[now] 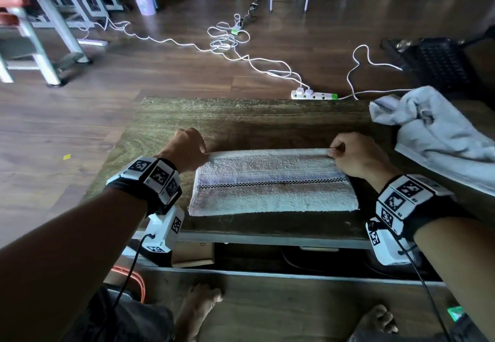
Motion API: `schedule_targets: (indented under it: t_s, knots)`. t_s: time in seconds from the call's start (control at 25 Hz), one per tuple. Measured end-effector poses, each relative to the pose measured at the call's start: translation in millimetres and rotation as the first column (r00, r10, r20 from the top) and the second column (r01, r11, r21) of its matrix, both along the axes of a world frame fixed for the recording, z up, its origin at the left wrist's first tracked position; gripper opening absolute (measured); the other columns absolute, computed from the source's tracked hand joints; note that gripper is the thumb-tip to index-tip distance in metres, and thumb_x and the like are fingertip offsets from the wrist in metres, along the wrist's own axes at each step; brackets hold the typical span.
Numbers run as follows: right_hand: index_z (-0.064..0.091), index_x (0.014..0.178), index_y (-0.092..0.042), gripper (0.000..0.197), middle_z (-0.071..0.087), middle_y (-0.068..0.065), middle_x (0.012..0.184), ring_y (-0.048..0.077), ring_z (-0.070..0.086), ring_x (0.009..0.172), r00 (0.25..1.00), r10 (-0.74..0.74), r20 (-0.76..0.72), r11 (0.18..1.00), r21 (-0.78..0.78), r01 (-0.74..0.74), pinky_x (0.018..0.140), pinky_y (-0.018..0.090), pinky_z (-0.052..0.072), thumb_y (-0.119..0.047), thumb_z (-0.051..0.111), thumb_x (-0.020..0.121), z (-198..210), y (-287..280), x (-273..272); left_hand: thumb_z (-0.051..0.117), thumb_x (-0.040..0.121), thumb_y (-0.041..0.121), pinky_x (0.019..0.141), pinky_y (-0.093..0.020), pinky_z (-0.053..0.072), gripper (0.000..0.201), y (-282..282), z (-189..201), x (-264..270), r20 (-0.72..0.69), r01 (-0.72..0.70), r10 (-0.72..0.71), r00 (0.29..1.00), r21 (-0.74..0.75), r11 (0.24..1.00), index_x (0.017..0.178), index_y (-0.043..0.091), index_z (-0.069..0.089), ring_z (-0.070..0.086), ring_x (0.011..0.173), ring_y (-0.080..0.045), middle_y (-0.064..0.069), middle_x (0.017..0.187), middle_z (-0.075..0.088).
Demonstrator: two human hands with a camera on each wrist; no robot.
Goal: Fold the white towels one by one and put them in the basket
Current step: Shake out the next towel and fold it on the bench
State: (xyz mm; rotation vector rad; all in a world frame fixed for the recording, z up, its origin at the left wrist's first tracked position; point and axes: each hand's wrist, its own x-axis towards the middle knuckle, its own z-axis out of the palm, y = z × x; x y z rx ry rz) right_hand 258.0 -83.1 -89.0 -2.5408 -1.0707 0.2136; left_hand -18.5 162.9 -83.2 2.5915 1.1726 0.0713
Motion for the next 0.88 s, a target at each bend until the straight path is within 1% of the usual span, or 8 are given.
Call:
schedule_targets:
  t_s: [0.2,0.32,0.4,0.52,0.56,0.64,0.76,0.88]
  knots:
    - [0.062,0.072,-0.030,0.019,0.069,-0.010,0.080,0.018,0.066,0.081,1.000,0.012,0.002,0.996,0.085,-0.012,0.078,0.041,0.058,-0.022,0.068,0.087,32,-11,1,0.070,0.084,0.046,0.064,-0.031,0.058,0.020,-9,31,-6,0.065,0.032,-0.034,0.997,0.042,0.999,0.074,0.030,0.063,0.066,0.074,-0.015,0.000,0.088,0.070]
    - [0.060,0.073,-0.029,0.016,0.067,-0.008,0.075,0.020,0.065,0.075,0.998,-0.020,0.055,0.963,0.270,0.004,0.071,0.038,0.057,-0.025,0.065,0.087,60,-24,-4,0.059,0.088,0.041,0.064,-0.039,0.059,0.012,-26,64,-11,0.231,-0.049,0.009,0.973,0.168,0.985,0.088,0.029,0.062,0.067,0.068,-0.026,-0.003,0.080,0.071]
    - [0.065,0.085,-0.022,0.005,0.066,-0.007,0.075,0.018,0.064,0.074,0.993,-0.050,0.110,0.882,0.471,-0.008,0.070,0.032,0.052,-0.020,0.063,0.089,78,-38,-15,0.052,0.090,0.037,0.063,-0.042,0.058,0.012,-43,82,-15,0.398,-0.116,-0.006,0.918,0.281,0.953,0.097,0.029,0.057,0.067,0.071,-0.032,-0.006,0.077,0.070]
    - [0.065,0.094,-0.021,0.007,0.067,-0.004,0.081,0.011,0.062,0.074,0.988,-0.075,0.133,0.741,0.671,-0.034,0.073,0.024,0.048,-0.015,0.065,0.090,87,-70,-44,0.050,0.093,0.033,0.061,-0.041,0.055,0.011,-68,84,-32,0.575,-0.113,-0.086,0.813,0.302,0.947,0.101,0.027,0.053,0.066,0.070,-0.034,-0.006,0.072,0.068]
    - [0.064,0.093,-0.023,0.010,0.068,-0.004,0.082,0.008,0.061,0.072,0.992,-0.071,0.103,0.744,0.668,-0.016,0.071,0.017,0.047,-0.014,0.067,0.089,80,-82,-52,0.051,0.093,0.032,0.059,-0.040,0.055,0.009,-73,73,-39,0.570,-0.098,-0.078,0.818,0.272,0.957,0.099,0.026,0.053,0.066,0.068,-0.033,-0.004,0.072,0.068]
    - [0.063,0.089,-0.021,0.015,0.069,-0.003,0.084,0.004,0.061,0.070,0.999,-0.027,-0.028,0.859,0.510,0.038,0.065,0.011,0.044,-0.009,0.072,0.086,53,-104,-59,0.051,0.089,0.031,0.055,-0.040,0.057,0.006,-83,40,-53,0.443,-0.006,-0.063,0.894,0.154,0.988,0.093,0.027,0.055,0.066,0.064,-0.030,-0.003,0.074,0.067]
    - [0.061,0.084,-0.029,0.032,0.071,0.000,0.089,0.015,0.067,0.083,0.979,-0.026,-0.203,0.976,0.208,0.069,0.071,0.025,0.045,0.002,0.069,0.081,5,-130,-59,0.053,0.075,0.024,0.064,-0.035,0.056,0.009,-105,-4,-65,0.262,0.049,-0.021,0.965,-0.101,0.994,0.079,0.032,0.054,0.067,0.075,-0.033,-0.001,0.075,0.064]
    - [0.063,0.097,-0.022,0.017,0.068,0.000,0.092,0.021,0.066,0.089,0.958,-0.157,-0.239,0.947,0.239,0.215,0.077,0.028,0.047,-0.008,0.062,0.088,-9,-138,-64,0.056,0.083,0.035,0.075,-0.039,0.052,0.023,-115,-16,-58,0.312,-0.140,0.163,0.936,-0.095,0.986,0.093,0.014,0.054,0.065,0.088,-0.038,-0.014,0.089,0.069]
